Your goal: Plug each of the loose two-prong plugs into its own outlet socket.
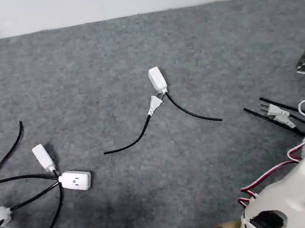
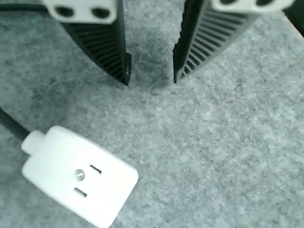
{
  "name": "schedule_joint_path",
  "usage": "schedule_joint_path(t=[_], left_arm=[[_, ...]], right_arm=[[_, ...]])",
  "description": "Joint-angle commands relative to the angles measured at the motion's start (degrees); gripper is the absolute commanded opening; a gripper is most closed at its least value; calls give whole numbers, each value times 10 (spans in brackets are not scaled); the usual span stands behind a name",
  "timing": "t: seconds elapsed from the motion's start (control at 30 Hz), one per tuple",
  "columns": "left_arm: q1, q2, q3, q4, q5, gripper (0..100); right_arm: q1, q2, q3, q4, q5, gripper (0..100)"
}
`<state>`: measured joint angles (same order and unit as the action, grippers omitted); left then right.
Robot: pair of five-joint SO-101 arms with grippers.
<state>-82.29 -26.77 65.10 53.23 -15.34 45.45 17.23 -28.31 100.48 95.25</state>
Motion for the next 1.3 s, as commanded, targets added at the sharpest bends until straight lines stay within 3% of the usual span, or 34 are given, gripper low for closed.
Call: schedule_joint_path(t=[0.0,0.1,0.2,0.37,0.6,0.7,0.87,1.1,1.27], left_arm=[[6,-14,-3,-8,-25,141],[15,-11,-3,-7,-49,141],[18,-12,-3,4,-53,141],[18,-12,-3,4,-53,141],[18,-11,-3,2,-53,141],[18,-11,-3,1,-52,141],[18,-11,-3,1,-51,140],[18,-11,-3,1,-53,140],[18,-11,-3,1,-53,139]], right_arm=[[5,-12,-3,24,-7,322],[-3,-23,-2,24,-34,478],[-17,-36,4,24,-48,515],[-96,-96,79,24,-111,463],[-322,-221,193,2,-280,300],[-406,-240,233,-57,-375,276],[-482,-235,305,-175,-477,275],[-594,-118,309,-240,-518,274],[-600,15,236,-243,-518,274]])
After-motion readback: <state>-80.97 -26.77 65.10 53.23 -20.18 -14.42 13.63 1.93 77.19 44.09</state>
